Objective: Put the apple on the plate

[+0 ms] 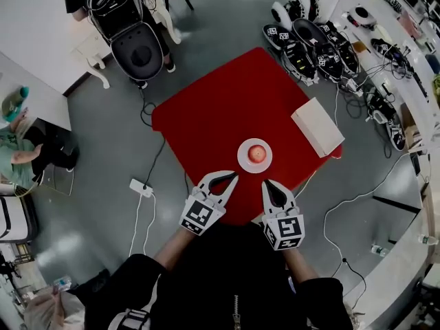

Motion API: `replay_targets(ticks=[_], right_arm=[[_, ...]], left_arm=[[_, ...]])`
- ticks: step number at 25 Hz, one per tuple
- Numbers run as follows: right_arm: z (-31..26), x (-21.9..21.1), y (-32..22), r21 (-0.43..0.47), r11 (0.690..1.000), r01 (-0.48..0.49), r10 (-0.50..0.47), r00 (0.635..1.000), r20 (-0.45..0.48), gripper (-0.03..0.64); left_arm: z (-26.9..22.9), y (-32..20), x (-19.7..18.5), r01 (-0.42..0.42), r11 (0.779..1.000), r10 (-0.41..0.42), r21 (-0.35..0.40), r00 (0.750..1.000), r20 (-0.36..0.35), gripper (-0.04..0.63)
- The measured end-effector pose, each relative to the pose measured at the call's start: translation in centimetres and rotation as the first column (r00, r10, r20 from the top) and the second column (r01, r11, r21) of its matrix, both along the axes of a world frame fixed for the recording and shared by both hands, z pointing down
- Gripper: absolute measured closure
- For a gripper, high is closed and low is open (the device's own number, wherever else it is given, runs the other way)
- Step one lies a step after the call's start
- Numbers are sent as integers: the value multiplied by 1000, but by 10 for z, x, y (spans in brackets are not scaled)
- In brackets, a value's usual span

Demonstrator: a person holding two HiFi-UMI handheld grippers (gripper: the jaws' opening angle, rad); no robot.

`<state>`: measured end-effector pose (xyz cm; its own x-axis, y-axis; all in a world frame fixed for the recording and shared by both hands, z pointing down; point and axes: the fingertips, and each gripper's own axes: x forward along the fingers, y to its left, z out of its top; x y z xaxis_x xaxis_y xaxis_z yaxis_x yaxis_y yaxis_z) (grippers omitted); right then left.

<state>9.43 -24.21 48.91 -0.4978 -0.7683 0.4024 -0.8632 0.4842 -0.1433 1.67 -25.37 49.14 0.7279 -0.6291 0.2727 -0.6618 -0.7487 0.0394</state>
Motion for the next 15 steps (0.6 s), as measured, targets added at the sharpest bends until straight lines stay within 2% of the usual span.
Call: replay_targets(ticks=[4,15], right_arm=[[-1,2,1,-3,1000,12,-12,1000,-5,607],[-4,0,-3,0,1000,15,-15,1000,-9,607]], left_arm=[[2,0,-1,20,999,-21,-31,999,-30,589],[0,-1,-1,8,1000,-9,-29,1000,-26,589]])
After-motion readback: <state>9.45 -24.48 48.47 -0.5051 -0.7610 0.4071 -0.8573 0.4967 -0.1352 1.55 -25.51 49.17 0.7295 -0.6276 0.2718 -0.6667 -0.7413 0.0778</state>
